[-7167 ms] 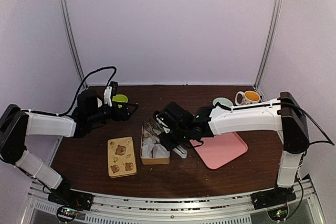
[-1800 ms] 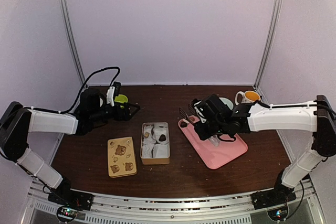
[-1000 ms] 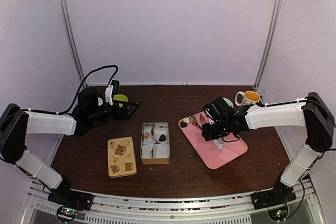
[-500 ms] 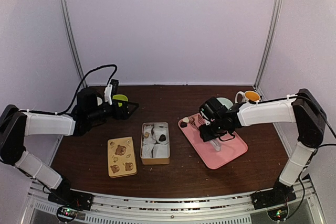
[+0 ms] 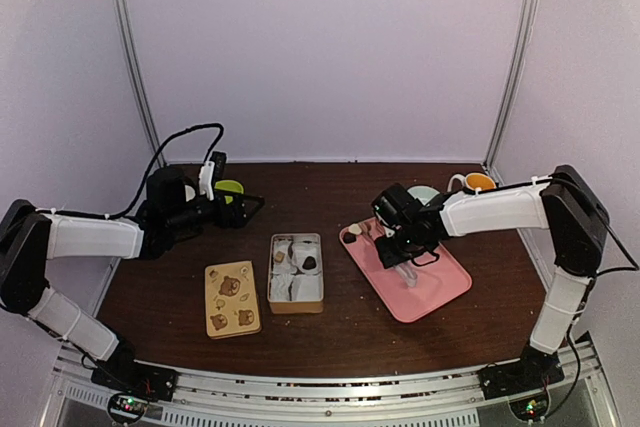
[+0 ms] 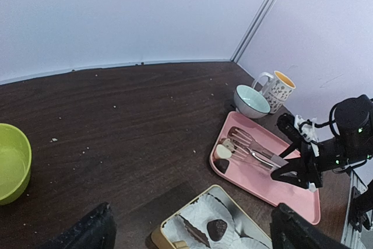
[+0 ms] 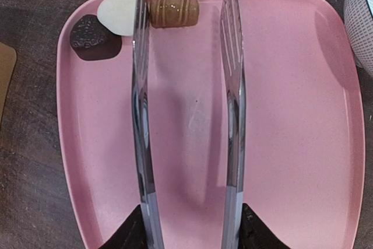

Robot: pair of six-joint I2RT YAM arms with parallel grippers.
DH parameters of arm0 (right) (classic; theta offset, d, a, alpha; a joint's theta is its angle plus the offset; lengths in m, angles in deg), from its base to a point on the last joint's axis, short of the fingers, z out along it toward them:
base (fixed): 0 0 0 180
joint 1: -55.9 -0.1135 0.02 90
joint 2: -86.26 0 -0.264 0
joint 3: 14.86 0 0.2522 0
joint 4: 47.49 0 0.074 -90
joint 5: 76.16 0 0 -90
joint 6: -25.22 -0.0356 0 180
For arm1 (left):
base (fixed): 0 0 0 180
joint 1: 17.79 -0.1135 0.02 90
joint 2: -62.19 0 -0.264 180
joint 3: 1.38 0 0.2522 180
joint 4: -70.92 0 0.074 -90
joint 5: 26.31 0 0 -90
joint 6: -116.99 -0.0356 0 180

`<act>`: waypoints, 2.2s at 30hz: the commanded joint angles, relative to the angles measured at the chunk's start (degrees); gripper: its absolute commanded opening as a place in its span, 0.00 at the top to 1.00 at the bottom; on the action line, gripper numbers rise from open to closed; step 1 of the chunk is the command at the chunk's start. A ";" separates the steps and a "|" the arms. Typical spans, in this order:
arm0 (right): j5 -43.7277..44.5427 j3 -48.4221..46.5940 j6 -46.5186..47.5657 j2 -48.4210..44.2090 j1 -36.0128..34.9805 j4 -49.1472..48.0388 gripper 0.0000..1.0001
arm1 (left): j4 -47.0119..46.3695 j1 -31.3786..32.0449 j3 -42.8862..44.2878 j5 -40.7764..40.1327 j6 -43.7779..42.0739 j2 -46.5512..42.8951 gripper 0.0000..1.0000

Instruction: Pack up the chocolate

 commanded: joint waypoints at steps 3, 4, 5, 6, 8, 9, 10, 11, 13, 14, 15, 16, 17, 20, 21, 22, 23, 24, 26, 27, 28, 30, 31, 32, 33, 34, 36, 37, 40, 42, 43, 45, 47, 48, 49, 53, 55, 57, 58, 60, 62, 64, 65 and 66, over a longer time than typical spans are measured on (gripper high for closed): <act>2.47 -3.98 1.17 2.40 -0.31 1.12 0.55 | -2.04 0.23 0.18 0.63 -1.07 -0.49 0.05; 2.67 -4.22 1.18 2.65 -0.33 1.23 0.56 | -2.08 0.23 0.31 0.77 -1.10 -0.41 0.05; 2.92 -4.41 1.18 2.62 -0.31 1.17 0.57 | -2.16 0.23 0.26 0.82 -1.03 -0.33 0.05; 3.18 -4.51 1.18 2.60 -0.30 1.04 0.57 | -2.17 0.23 0.30 0.97 -0.96 -0.28 0.05; 3.74 -4.76 1.24 2.34 -0.30 0.88 0.59 | -2.24 0.24 0.36 1.09 -0.86 -0.18 0.05; 4.10 -4.74 1.19 2.01 -0.30 0.82 0.60 | -2.26 0.23 0.35 1.08 -0.91 -0.06 0.05; 4.54 -4.64 1.11 1.40 -0.30 0.70 0.61 | -2.26 0.23 0.37 1.07 -0.93 0.00 0.05; 4.80 -4.36 1.02 0.71 -0.30 0.38 0.62 | -2.24 0.23 0.40 1.03 -0.93 0.03 0.05; 5.36 -3.33 0.79 -0.99 -0.28 -0.24 0.62 | -2.26 0.30 0.48 1.08 -0.91 0.13 0.05; 5.59 -2.60 0.74 -2.16 -0.30 -0.70 0.63 | -2.26 0.24 0.48 1.08 -0.93 0.21 0.05; 5.56 -1.87 0.78 -3.26 -0.34 -1.20 0.63 | -2.21 0.23 0.52 1.08 -0.93 0.22 0.05; 5.57 -0.90 0.82 -4.42 -0.31 -1.70 0.63 | -2.24 0.29 0.55 1.08 -0.93 0.23 0.05; 5.56 -0.13 0.96 -5.72 -0.30 -2.15 0.63 | -2.17 0.24 0.53 1.06 -0.97 0.18 0.05; 5.54 2.21 1.43 -9.26 -0.31 -2.87 0.64 | -2.01 0.23 0.69 1.03 -1.09 0.31 0.05; 5.36 2.76 1.70 -10.25 -0.30 -2.84 0.65 | -1.92 0.23 0.74 0.99 -1.10 0.38 0.05; 5.28 3.20 1.89 -11.09 -0.30 -2.62 0.64 | -1.90 0.26 0.77 0.99 -1.18 0.40 0.05; 4.93 3.51 2.15 -11.85 -0.41 -2.36 0.65 | -1.83 0.25 0.70 0.98 -1.19 0.40 0.05; 4.54 3.82 2.43 -12.57 -0.42 -2.16 0.65 | -1.82 0.23 0.71 0.99 -1.19 0.40 0.05; 3.35 4.63 3.31 -14.14 -0.75 -2.06 0.65 | -1.86 0.23 0.70 0.97 -1.19 0.40 0.05; 2.72 5.12 3.81 -14.99 -1.10 -2.20 0.65 | -1.82 0.23 0.73 0.99 -1.19 0.31 0.05; 2.14 5.60 4.23 -16.06 -1.40 -2.34 0.65 | -1.82 0.24 0.73 0.99 -1.18 0.31 0.05; 1.31 6.48 5.41 -17.61 -2.59 -2.55 0.65 | -1.82 0.23 0.70 1.00 -1.17 0.27 0.05; 0.40 7.10 6.33 -18.43 -3.24 -2.95 0.65 | -1.74 0.24 0.71 1.01 -1.23 0.23 0.05; -0.57 7.60 7.28 -19.31 -4.17 -3.42 0.65 | -1.73 0.23 0.74 0.99 -1.28 0.23 0.05; -1.78 8.06 8.16 -20.16 -5.10 -3.87 0.66 | -1.73 0.23 0.71 0.99 -1.28 0.23 0.05; -3.58 8.57 8.87 -21.01 -6.08 -4.45 0.66 | -1.73 0.23 0.70 0.99 -1.28 0.27 0.05; -6.73 9.34 10.13 -22.68 -8.08 -5.81 0.66 | -1.73 0.24 0.80 1.07 -1.28 0.31 0.05; -8.26 9.77 10.77 -23.42 -9.19 -6.58 0.66 | -1.73 0.28 0.79 1.10 -1.22 0.31 0.05; -12.19 11.30 11.84 -24.89 -12.04 -10.00 0.66 | -1.78 0.24 0.78 1.11 -1.19 0.27 0.05; -14.18 11.99 12.16 -24.76 -13.17 -11.46 0.68 | -1.69 0.23 0.83 1.08 -1.15 0.31 0.05; -14.96 11.99 12.24 -24.38 -13.61 -11.84 0.68 | -1.72 0.28 0.81 1.07 -1.19 0.29 0.05; -16.01 11.52 12.38 -23.24 -14.60 -12.11 0.68 | -1.73 0.24 0.78 1.16 -1.19 0.33 0.05; -16.41 10.52 12.90 -21.78 -15.81 -11.47 0.68 | -1.73 0.24 0.79 1.10 -1.24 0.31 0.05; -16.44 9.89 13.32 -21.05 -16.41 -10.88 0.68 | -1.73 0.26 0.78 1.08 -1.24 0.31 0.05; -16.36 9.25 13.88 -20.21 -17.09 -10.21 0.68 | -1.66 0.24 0.87 1.08 -1.20 0.37 0.05; -16.11 6.79 15.11 -17.01 -18.54 -6.83 0.68 | -1.64 0.24 0.87 1.14 -1.19 0.39 0.05; -16.16 6.00 15.34 -15.82 -19.30 -6.50 0.67 | -1.64 0.23 0.91 1.17 -1.17 0.40 0.05; -16.42 5.19 15.41 -14.75 -20.10 -6.52 0.67 | -1.56 0.23 0.89 1.15 -1.19 0.40 0.05; -16.49 4.80 15.34 -14.13 -20.39 -6.65 0.67 | -1.55 0.23 0.87 1.16 -1.18 0.48 0.05; -16.64 3.90 15.33 -12.73 -21.11 -6.75 0.67 | -1.51 0.28 0.88 1.12 -1.19 0.49 0.05; -16.82 2.93 15.43 -11.56 -21.66 -6.65 0.67 | -1.48 0.24 0.97 1.16 -1.19 0.51 0.05; -17.04 2.02 15.48 -10.41 -22.28 -6.32 0.67 | -1.47 0.28 0.98 1.24 -1.15 0.57 0.05; -17.04 1.53 15.56 -9.84 -22.55 -6.10 0.67 | -1.47 0.25 1.05 1.24 -1.15 0.58 0.05; -17.04 1.04 15.65 -9.30 -22.74 -5.70 0.67 | -1.42 0.29 1.11 1.14 -1.18 0.55 0.05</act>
